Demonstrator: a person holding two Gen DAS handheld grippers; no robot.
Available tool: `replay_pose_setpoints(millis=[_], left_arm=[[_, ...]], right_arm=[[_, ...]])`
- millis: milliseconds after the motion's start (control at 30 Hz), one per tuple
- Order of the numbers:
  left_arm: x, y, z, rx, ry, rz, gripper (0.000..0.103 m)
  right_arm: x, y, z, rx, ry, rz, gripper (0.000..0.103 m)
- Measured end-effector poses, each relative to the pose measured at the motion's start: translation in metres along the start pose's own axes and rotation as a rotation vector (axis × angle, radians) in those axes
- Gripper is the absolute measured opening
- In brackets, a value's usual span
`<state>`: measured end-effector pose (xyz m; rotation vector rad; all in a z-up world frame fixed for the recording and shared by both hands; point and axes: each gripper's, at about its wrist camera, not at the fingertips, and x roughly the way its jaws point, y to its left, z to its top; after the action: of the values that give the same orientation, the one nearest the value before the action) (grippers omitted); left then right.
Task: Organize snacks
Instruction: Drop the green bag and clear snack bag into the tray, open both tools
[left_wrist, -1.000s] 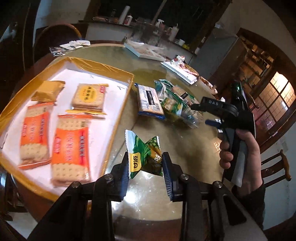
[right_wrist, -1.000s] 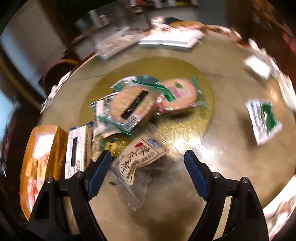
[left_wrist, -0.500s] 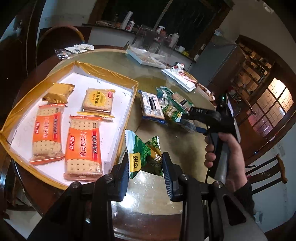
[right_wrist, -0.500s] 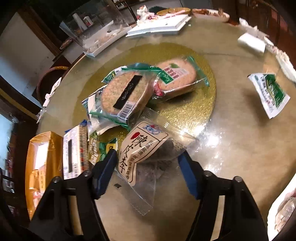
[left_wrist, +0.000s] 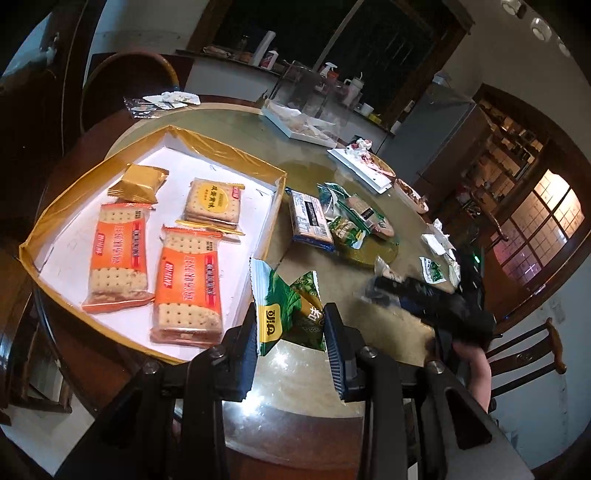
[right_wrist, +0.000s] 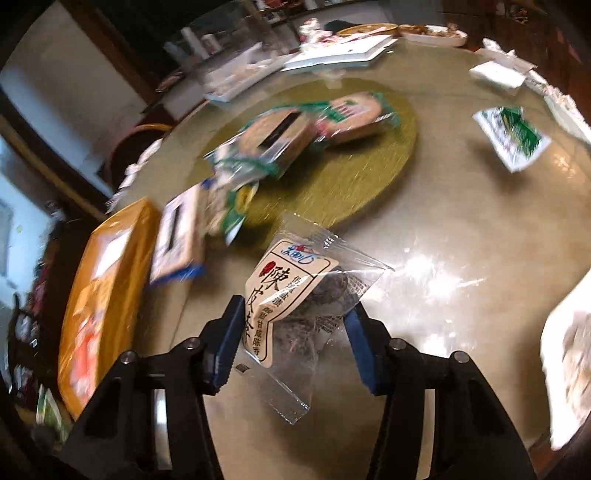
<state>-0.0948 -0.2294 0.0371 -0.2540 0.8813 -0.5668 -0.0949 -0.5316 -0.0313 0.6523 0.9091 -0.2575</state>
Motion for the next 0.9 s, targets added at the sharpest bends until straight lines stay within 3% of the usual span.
replay_pose_setpoints(millis=[167, 300, 533, 700, 900], left_arm=[[-0.013, 0.016, 0.009, -0.03, -0.038, 0.017, 0.032], [-0.02, 0.036, 0.023, -0.063, -0.061, 0.048, 0.032], [-0.001, 0.079, 0.072, -0.098, -0.08, 0.137, 0.032], [0.035, 0.1, 0.115, -0.093, -0.045, 0.144, 0.032], [0.08, 0.112, 0.146, -0.073, 0.025, 0.172, 0.033]], right_arm=[[-0.014, 0.02, -0.022, -0.06, -0.026, 0.058, 0.051], [-0.024, 0.041, -0.028, -0.095, -0.039, 0.155, 0.051], [-0.018, 0.13, -0.014, -0.267, -0.027, 0.331, 0.051], [0.024, 0.186, 0.011, -0.34, 0.017, 0.347, 0.05], [0.077, 0.221, 0.037, -0.356, 0.048, 0.273, 0.05]])
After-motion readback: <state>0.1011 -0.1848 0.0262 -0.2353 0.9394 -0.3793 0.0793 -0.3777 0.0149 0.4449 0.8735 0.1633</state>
